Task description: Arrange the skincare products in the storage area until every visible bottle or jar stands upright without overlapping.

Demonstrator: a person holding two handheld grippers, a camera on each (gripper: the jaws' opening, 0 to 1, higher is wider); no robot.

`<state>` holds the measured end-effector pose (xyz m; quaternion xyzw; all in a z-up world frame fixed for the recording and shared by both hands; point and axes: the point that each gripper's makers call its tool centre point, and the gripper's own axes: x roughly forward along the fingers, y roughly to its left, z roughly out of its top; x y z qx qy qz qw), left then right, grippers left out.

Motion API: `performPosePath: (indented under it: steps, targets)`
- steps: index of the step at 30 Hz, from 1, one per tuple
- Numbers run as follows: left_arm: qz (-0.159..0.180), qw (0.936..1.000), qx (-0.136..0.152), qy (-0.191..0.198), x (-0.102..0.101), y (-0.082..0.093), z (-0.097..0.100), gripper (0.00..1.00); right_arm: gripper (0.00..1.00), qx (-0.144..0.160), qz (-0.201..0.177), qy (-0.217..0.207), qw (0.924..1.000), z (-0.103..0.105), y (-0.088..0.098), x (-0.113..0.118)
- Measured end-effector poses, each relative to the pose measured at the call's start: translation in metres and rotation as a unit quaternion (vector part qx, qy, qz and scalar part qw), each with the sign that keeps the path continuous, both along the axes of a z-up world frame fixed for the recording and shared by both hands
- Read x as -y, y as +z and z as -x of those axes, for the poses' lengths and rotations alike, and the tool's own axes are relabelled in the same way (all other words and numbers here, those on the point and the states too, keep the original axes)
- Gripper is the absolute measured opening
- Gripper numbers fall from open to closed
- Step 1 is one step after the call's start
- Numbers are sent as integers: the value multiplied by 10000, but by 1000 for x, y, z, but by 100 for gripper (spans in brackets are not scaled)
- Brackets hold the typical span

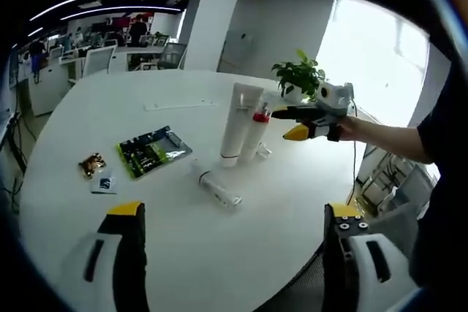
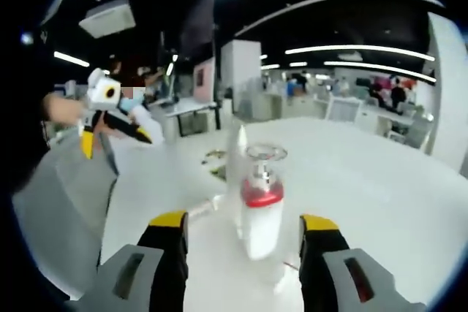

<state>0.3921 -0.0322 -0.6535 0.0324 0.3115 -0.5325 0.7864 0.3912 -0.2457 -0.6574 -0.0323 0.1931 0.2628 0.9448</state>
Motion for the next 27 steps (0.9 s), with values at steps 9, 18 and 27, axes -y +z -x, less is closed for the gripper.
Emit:
performPosePath:
  steps: [9,18,27]
  targets:
    - [-37,9998,-88,-173,-25,7,7,94,69,-4,-66,-589,9982,29,21,-13]
    - [14,9999,-102,26,-60,13,1,96,77,-23,-141,-953,9954,50,33,-31]
    - [25,9998,-34,182,-94,20,-5,96,82,-1,-409,-1364,9898,70,46,-50]
